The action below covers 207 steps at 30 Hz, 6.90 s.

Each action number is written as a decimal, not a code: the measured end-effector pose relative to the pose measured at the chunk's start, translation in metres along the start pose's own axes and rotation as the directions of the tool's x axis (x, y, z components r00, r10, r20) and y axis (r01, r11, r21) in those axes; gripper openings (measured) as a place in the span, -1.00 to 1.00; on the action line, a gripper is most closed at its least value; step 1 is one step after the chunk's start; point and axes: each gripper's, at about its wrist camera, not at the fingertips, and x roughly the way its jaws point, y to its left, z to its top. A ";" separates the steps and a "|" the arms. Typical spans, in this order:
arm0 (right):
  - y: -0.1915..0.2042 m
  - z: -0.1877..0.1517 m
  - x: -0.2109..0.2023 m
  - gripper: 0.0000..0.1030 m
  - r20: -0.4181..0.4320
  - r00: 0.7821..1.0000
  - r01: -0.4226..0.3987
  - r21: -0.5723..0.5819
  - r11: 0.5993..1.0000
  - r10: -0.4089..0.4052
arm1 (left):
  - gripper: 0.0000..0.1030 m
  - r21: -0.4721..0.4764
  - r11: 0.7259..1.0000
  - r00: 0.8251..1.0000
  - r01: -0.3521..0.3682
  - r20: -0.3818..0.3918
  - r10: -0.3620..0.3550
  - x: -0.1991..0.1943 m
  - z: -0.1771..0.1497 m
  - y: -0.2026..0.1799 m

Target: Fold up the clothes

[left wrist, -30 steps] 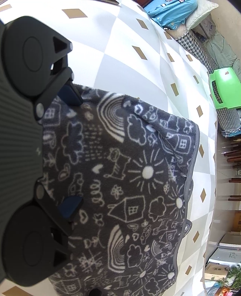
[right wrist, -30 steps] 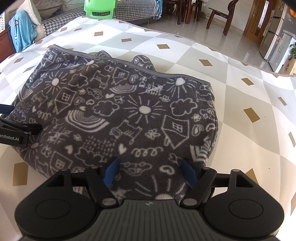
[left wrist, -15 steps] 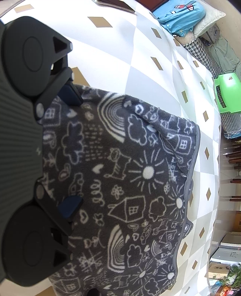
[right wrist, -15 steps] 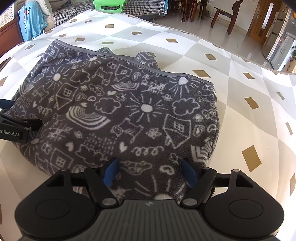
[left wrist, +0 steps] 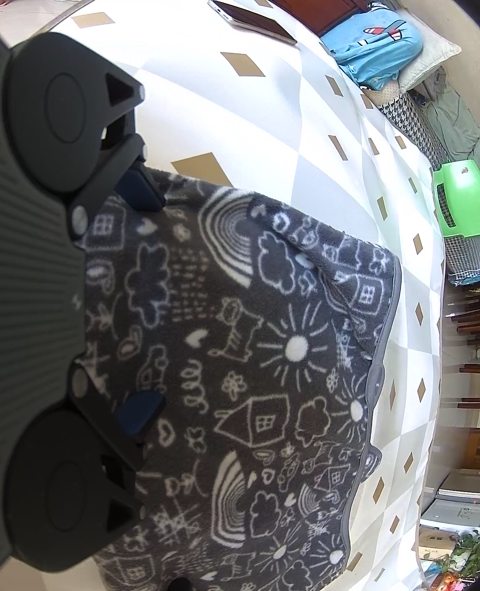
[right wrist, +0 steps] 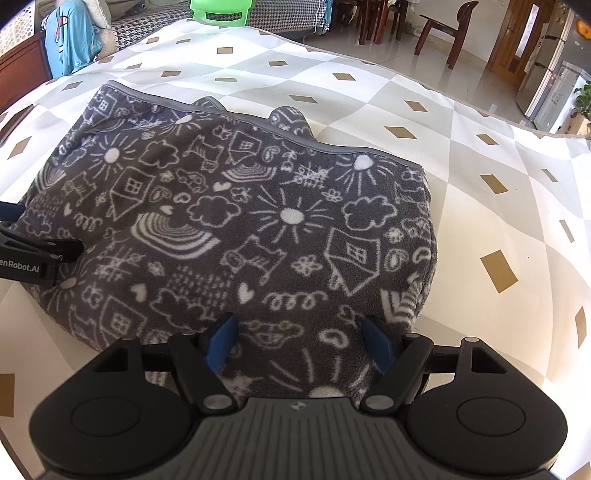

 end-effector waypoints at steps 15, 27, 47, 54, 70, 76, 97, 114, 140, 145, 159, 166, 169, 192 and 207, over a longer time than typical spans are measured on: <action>0.008 0.005 0.006 0.47 0.007 0.999 0.034 -0.004 0.999 -0.034 | 1.00 -0.019 1.000 1.000 -0.008 -0.001 0.008 -0.009 -0.017 0.002; 0.010 0.002 0.007 0.47 0.009 0.998 0.054 -0.013 0.998 -0.054 | 1.00 -0.034 0.999 1.000 -0.022 -0.014 0.021 -0.015 -0.025 0.001; -0.009 0.007 -0.007 0.47 0.039 0.999 -0.011 0.159 0.987 0.005 | 1.00 -0.140 0.990 1.000 -0.004 0.011 0.005 -0.024 -0.019 0.011; -0.018 0.012 -0.009 0.46 0.092 0.995 -0.051 0.244 0.969 0.029 | 1.00 -0.194 0.979 0.995 0.067 0.089 -0.051 -0.031 -0.012 0.019; -0.017 0.020 0.002 0.46 0.101 0.995 -0.049 0.266 0.963 0.023 | 1.00 -0.149 0.979 0.982 0.140 0.145 -0.118 -0.010 0.035 0.004; -0.016 0.020 0.008 0.46 0.089 0.996 -0.040 0.256 0.966 0.018 | 1.00 -0.265 0.955 0.987 0.136 0.120 -0.107 0.017 0.055 0.027; -0.022 0.017 0.010 0.47 0.131 0.991 -0.061 0.251 0.966 0.029 | 1.00 -0.320 0.944 0.994 0.082 0.093 -0.055 0.059 0.058 0.032; -0.045 0.061 0.003 0.46 0.219 0.971 -0.154 0.252 0.955 0.099 | 1.00 -0.304 0.950 0.993 0.075 0.107 -0.044 0.058 0.053 0.028; -0.059 0.087 0.083 0.69 -0.002 0.999 -0.035 0.247 0.968 0.037 | 1.00 -0.276 0.960 0.991 0.053 0.129 -0.017 0.062 0.051 0.022; -0.053 0.089 0.086 0.78 -0.005 1.000 -0.010 0.241 0.971 0.012 | 1.00 -0.274 0.960 0.992 0.056 0.122 -0.023 0.064 0.054 0.023; -0.055 0.087 0.063 0.71 0.033 0.999 -0.031 0.274 0.961 0.023 | 1.00 -0.204 0.976 0.993 0.073 0.110 -0.051 0.032 0.058 0.008; -0.052 0.077 0.037 0.70 0.055 0.997 -0.073 0.305 0.949 0.059 | 1.00 -0.107 0.992 0.995 0.060 0.084 -0.051 0.014 0.043 -0.013; -0.049 0.071 0.031 0.70 0.035 0.998 -0.063 0.295 0.953 0.055 | 1.00 -0.077 0.996 0.997 0.046 0.067 -0.041 0.008 0.035 -0.018; -0.012 0.031 0.031 0.79 -0.012 0.999 0.034 0.175 0.984 -0.033 | 1.00 -0.023 1.000 1.000 -0.014 0.019 0.014 -0.002 -0.006 -0.036; -0.009 0.031 0.036 0.88 -0.013 0.999 0.053 0.193 0.980 -0.051 | 1.00 -0.072 0.997 1.000 0.010 0.024 -0.008 0.004 -0.005 -0.031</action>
